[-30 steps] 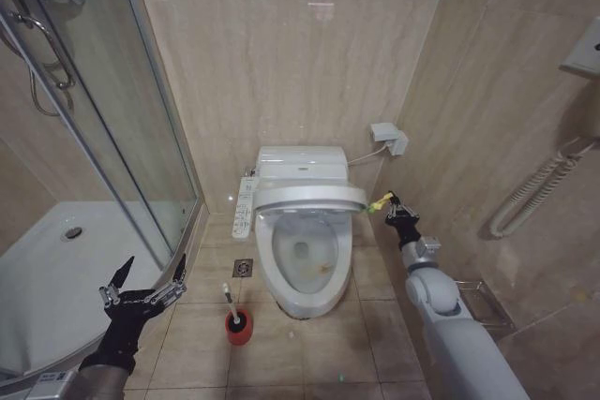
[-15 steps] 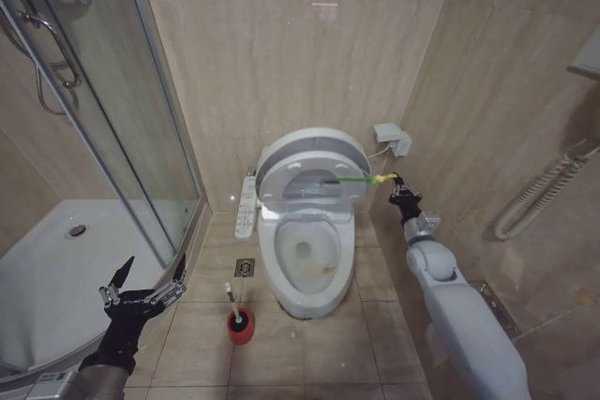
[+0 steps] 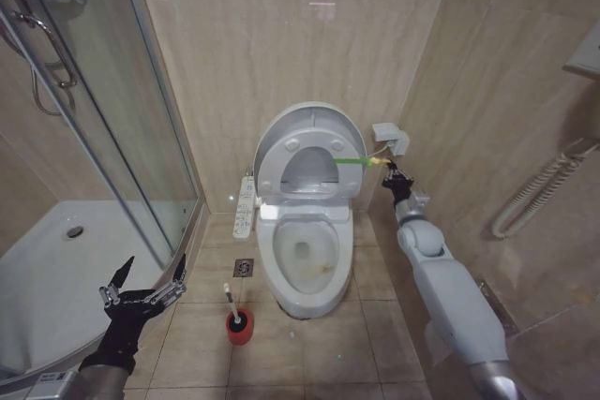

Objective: Open the toilet lid, clean the toilet bowl with a toilet brush, close the toilet lid, and flush.

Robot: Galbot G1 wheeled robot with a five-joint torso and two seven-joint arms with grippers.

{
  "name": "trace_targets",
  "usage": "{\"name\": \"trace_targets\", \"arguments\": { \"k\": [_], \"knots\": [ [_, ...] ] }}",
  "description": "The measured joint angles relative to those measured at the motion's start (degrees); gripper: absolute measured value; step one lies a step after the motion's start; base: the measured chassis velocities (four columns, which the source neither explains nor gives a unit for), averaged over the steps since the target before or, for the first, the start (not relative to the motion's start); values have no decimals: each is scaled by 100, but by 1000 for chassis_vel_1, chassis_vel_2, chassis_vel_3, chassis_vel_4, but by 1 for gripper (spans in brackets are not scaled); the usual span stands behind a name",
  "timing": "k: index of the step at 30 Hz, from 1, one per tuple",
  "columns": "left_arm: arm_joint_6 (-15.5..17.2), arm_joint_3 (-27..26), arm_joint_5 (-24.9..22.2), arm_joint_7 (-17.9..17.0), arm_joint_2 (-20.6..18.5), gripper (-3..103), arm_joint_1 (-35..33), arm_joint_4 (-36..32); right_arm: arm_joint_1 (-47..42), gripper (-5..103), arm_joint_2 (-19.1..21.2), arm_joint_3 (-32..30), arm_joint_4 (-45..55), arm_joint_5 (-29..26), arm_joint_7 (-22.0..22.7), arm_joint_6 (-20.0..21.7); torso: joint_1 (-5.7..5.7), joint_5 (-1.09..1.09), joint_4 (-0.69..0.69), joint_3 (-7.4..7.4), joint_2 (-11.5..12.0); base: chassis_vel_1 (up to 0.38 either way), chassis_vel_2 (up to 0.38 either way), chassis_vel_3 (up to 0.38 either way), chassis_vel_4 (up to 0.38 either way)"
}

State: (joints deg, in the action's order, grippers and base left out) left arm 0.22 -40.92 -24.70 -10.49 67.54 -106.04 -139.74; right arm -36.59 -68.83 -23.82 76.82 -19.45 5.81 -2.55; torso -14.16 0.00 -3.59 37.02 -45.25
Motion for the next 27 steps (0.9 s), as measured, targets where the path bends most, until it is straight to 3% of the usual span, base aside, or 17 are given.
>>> {"name": "trace_targets", "arguments": {
  "k": [27],
  "knots": [
    [0, 0, 0, 0, 0, 100, 0, 0, 1730, 0, -118, 827, -1468, 7, 68, -46, 0, 1, 4, 0, 0, 0, 0, 0, 0]
  ]
}}
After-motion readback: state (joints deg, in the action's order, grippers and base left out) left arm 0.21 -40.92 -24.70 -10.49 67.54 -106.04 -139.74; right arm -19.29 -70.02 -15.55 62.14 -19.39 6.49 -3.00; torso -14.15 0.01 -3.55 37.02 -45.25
